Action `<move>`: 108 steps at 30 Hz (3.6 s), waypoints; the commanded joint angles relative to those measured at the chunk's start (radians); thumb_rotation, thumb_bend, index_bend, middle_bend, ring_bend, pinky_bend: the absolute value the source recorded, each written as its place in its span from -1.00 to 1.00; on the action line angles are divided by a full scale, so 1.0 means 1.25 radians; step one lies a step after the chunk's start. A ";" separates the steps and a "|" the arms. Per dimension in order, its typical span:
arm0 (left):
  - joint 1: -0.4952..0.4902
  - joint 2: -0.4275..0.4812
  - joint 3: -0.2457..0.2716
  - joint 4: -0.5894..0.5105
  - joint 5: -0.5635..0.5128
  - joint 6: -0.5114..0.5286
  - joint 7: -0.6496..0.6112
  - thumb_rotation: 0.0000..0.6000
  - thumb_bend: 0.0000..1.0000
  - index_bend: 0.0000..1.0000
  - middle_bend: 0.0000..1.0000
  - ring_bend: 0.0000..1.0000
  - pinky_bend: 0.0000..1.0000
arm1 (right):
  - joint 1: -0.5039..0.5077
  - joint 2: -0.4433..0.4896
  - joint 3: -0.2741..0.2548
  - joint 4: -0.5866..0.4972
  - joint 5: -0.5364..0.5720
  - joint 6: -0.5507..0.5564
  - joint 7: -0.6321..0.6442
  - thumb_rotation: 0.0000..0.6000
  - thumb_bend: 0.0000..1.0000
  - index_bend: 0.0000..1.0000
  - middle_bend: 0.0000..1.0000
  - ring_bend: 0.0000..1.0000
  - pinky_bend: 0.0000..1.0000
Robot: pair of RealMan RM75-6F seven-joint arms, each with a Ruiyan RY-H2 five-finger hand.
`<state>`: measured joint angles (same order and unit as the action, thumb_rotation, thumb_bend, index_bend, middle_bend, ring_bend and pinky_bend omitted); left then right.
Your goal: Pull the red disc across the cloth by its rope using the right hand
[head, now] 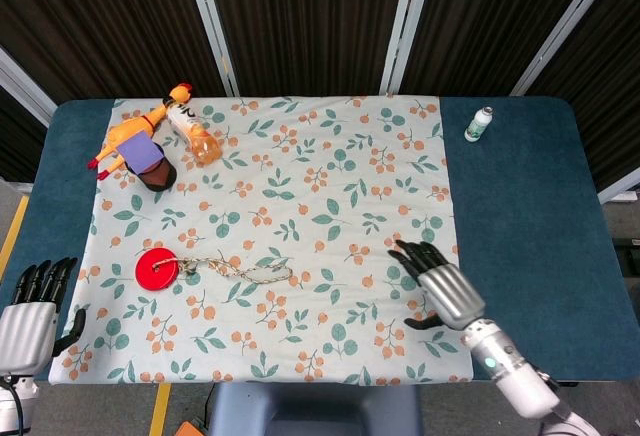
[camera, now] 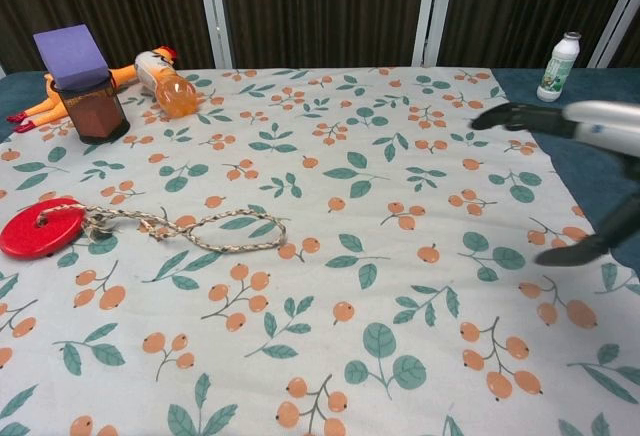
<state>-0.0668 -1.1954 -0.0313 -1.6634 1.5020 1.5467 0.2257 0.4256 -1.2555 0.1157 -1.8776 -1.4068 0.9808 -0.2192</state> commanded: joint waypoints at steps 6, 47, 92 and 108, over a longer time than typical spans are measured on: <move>0.004 -0.004 0.003 0.012 -0.008 -0.008 -0.007 1.00 -0.05 -0.98 -0.82 -0.90 -0.81 | 0.241 -0.263 0.130 0.125 0.310 -0.149 -0.144 1.00 -0.70 -1.00 -1.00 -1.00 -1.00; 0.025 -0.005 -0.001 0.086 -0.035 -0.018 -0.072 1.00 -0.05 -0.96 -0.82 -0.93 -0.81 | 0.473 -0.455 0.119 0.326 0.602 -0.181 -0.106 1.00 -0.43 -1.00 -0.38 -1.00 -1.00; 0.020 -0.022 -0.002 0.082 -0.020 -0.029 -0.090 1.00 -0.05 -0.96 -0.82 -0.93 -0.81 | 0.091 0.095 0.012 0.217 0.454 -0.022 0.188 1.00 0.37 0.67 0.60 0.25 0.28; 0.017 -0.029 -0.001 0.082 -0.019 -0.031 -0.081 1.00 -0.05 -0.96 -0.82 -0.93 -0.81 | 0.067 0.042 0.101 0.143 0.295 0.061 0.317 1.00 0.38 0.67 0.60 0.25 0.27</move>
<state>-0.0450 -1.2317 -0.0325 -1.5608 1.4785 1.5084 0.1236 0.5011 -1.1689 0.2110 -1.6443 -0.9644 1.0288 0.1269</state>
